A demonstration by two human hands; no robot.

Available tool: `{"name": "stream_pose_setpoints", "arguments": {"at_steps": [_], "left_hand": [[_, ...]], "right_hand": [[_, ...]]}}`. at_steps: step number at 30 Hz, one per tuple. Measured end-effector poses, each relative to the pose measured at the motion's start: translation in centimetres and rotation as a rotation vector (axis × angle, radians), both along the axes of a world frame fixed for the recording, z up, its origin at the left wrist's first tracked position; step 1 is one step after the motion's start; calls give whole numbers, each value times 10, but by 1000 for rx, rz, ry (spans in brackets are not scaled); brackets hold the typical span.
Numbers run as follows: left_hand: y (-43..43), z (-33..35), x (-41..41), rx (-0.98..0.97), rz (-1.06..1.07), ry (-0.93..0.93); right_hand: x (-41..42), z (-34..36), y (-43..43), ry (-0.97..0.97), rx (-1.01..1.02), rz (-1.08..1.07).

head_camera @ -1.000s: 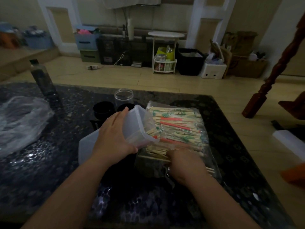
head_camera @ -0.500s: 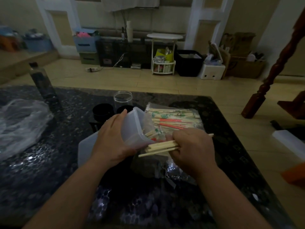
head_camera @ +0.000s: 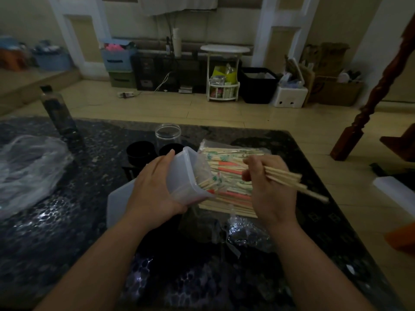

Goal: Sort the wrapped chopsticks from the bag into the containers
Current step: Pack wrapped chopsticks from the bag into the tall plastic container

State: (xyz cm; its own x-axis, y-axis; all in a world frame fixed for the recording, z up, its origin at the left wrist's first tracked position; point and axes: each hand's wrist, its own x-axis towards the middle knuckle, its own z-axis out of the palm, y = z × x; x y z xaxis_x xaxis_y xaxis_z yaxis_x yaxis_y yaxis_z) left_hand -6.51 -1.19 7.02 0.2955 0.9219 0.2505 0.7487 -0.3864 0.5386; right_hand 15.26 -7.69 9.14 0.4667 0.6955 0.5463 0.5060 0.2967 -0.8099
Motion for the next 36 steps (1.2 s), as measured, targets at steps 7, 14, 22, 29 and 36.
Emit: {"name": "stream_pose_setpoints", "arguments": {"at_steps": [7,14,22,29,36], "left_hand": [[-3,1,2,-30,2,-5],[-5,4,3,-42,2,-4],[-4,4,3,-48,13,24],[-2,3,2,-40,34,8],[-4,5,2,-34,39,-7]], "right_hand": [[-20,4,-5,460,-137,197],[-20,-17,8,517,-296,266],[-13,-12,7,606,-228,251],[-9,-13,7,479,-258,172],[6,-28,8,186,-585,128]]}}
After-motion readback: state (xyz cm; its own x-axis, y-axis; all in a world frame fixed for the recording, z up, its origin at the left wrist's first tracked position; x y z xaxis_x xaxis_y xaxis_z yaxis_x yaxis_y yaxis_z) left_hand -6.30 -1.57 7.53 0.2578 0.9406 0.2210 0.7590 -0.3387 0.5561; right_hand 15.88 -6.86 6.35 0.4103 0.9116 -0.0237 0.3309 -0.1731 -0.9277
